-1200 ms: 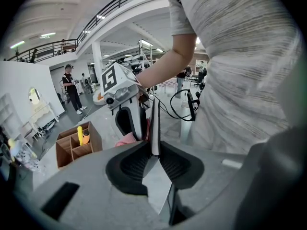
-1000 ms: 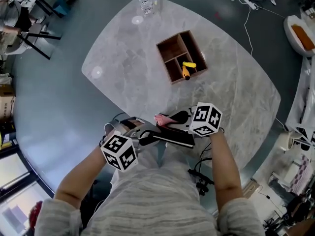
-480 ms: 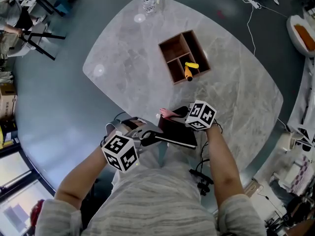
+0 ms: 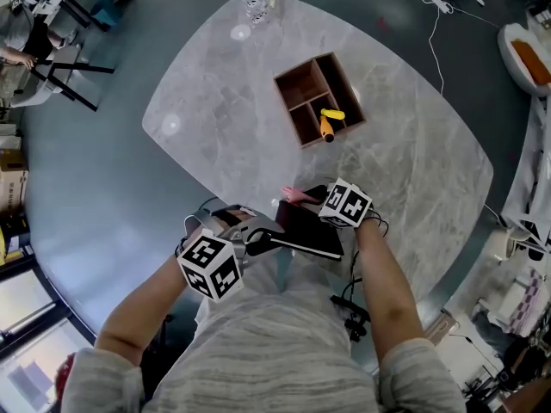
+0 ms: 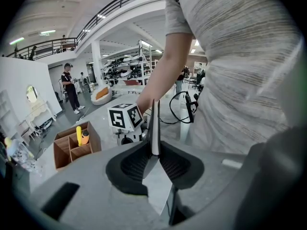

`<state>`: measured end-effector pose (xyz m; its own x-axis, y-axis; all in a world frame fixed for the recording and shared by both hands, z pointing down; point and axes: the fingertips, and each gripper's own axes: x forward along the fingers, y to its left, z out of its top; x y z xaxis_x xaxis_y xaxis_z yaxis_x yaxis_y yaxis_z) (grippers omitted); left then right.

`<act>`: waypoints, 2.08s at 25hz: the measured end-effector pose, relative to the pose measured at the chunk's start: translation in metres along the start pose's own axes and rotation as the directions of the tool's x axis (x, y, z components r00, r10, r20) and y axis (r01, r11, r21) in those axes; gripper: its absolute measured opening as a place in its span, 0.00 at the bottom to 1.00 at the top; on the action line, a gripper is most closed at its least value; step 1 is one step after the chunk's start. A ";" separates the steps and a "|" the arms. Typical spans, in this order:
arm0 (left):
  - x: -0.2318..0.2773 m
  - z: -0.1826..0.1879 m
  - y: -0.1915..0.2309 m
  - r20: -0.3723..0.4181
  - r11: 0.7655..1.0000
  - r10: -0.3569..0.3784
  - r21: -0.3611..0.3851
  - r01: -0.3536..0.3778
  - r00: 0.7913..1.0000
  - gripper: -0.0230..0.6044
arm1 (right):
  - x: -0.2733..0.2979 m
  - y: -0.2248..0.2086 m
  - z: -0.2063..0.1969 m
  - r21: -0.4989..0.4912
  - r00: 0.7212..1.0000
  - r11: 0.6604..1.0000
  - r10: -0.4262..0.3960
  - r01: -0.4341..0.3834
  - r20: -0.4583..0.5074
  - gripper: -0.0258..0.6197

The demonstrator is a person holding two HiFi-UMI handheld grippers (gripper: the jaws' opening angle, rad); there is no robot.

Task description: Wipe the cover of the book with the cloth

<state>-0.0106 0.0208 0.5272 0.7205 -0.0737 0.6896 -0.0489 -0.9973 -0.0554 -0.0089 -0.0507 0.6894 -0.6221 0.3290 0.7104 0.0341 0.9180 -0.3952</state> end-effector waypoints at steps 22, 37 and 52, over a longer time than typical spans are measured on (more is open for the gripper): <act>0.002 -0.007 0.068 0.018 0.973 0.028 -0.228 -0.023 0.999 0.16 | -0.217 0.026 0.075 0.208 0.731 0.862 -0.503 0.462 0.461 0.13; 0.008 -0.052 0.137 0.054 0.742 0.070 -0.671 -0.016 0.996 0.18 | -0.235 0.033 0.081 0.329 0.584 0.767 -0.635 0.550 0.505 0.13; 0.027 -0.116 0.088 0.101 0.396 0.148 -0.918 0.035 0.984 0.20 | -0.191 0.051 0.086 0.318 0.644 0.794 -0.607 0.518 0.466 0.13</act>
<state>-0.0752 -0.0693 0.6246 0.7715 -0.2196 0.5971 -0.6291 -0.4031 0.6646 0.0448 -0.0854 0.4833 -0.7858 -0.4480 0.4265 -0.5438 0.8289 -0.1311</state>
